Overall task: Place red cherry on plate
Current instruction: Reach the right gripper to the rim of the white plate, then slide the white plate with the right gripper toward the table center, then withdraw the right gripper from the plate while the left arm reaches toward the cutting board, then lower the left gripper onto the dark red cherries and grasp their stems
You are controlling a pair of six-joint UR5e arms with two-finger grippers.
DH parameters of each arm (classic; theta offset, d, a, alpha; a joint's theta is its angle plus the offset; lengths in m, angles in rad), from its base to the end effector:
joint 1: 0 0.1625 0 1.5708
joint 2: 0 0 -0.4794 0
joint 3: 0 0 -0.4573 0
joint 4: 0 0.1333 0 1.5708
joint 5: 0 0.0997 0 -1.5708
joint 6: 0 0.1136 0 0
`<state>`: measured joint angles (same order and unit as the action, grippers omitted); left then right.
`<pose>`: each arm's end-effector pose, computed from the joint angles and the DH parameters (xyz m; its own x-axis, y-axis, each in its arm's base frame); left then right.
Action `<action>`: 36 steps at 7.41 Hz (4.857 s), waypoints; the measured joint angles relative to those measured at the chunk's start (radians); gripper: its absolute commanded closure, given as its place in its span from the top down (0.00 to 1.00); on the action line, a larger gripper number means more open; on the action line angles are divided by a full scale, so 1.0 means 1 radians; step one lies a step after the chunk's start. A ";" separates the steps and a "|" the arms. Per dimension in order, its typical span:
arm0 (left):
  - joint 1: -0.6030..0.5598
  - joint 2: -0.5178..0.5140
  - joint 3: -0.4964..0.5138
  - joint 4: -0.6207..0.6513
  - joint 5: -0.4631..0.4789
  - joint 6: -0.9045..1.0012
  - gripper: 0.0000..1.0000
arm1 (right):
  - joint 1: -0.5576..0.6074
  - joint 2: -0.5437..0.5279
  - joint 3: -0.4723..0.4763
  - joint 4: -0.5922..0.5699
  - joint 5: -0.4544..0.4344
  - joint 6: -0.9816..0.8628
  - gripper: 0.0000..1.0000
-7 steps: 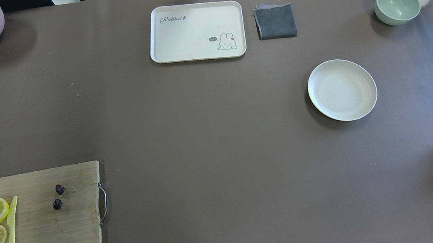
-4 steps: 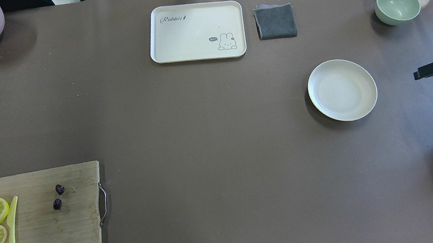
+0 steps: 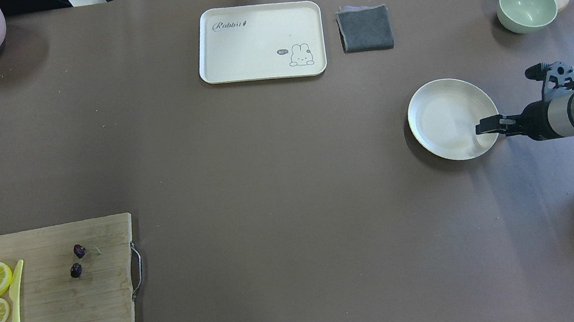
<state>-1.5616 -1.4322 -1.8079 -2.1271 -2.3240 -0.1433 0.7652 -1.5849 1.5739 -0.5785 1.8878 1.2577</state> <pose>-0.0508 -0.5189 0.5973 0.7192 0.3056 -0.6239 0.0964 0.8454 0.5253 -0.3618 -0.4832 0.6240 0.5266 0.1000 0.8442 -0.3249 0.9414 0.0912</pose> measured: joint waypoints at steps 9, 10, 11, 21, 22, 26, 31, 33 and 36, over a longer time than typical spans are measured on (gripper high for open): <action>0.000 -0.005 0.004 0.000 0.001 -0.001 0.98 | -0.168 0.248 0.192 -0.362 -0.124 0.239 0.00; 0.000 -0.006 0.005 0.001 0.001 -0.001 0.98 | -0.203 0.297 0.249 -0.464 -0.136 0.269 0.00; 0.001 -0.006 0.005 0.001 0.002 -0.002 0.98 | -0.258 0.358 0.273 -0.546 -0.179 0.304 0.00; 0.019 0.003 -0.008 -0.043 -0.095 -0.195 0.99 | -0.177 0.521 0.270 -0.829 -0.159 0.060 1.00; 0.060 0.017 -0.015 -0.111 -0.125 -0.319 0.99 | -0.060 0.493 0.296 -0.873 -0.039 -0.059 1.00; 0.481 0.047 -0.143 -0.242 0.110 -0.776 0.99 | 0.341 0.251 0.366 -0.904 0.273 -0.587 1.00; 0.977 0.084 -0.176 -0.243 0.558 -0.903 0.80 | 0.571 0.083 0.315 -0.896 0.407 -0.972 1.00; 1.085 0.090 -0.176 -0.241 0.626 -0.912 0.63 | 0.583 0.064 0.312 -0.893 0.409 -0.978 1.00; 1.161 0.107 -0.175 -0.240 0.677 -0.917 0.03 | 0.586 0.062 0.311 -0.893 0.408 -0.977 1.00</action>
<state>-0.4003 -1.3249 -1.9825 -2.3670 -1.6470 -1.0601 1.3513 -1.5233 1.8848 -1.4711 2.2955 0.2806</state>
